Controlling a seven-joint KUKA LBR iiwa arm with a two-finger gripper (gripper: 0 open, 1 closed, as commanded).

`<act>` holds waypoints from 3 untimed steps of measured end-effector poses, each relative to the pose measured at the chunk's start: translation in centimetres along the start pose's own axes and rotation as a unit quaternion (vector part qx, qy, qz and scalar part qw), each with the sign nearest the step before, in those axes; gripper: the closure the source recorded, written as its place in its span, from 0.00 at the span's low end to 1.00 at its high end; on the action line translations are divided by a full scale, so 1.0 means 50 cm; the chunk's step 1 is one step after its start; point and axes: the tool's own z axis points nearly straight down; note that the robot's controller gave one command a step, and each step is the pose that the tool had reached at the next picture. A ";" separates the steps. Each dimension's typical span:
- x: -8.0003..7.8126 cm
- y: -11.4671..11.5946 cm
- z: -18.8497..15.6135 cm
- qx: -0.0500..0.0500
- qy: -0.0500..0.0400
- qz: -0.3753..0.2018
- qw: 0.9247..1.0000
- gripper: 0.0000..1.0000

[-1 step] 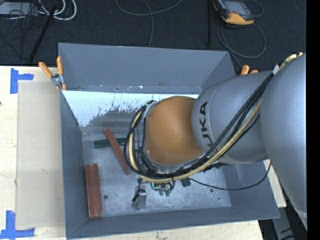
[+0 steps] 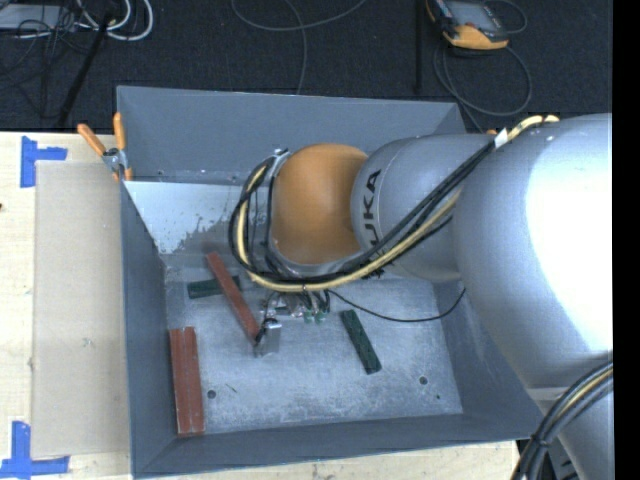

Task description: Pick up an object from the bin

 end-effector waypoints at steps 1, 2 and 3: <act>0.024 -0.025 -0.064 0.000 0.003 0.074 0.997 0.00; -0.013 -0.139 -0.063 0.001 0.002 0.052 0.999 0.00; 0.003 -0.163 0.000 0.001 0.005 0.111 0.994 0.00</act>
Offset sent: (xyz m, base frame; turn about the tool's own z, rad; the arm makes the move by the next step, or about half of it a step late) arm -0.0112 -0.0138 0.0315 0.1489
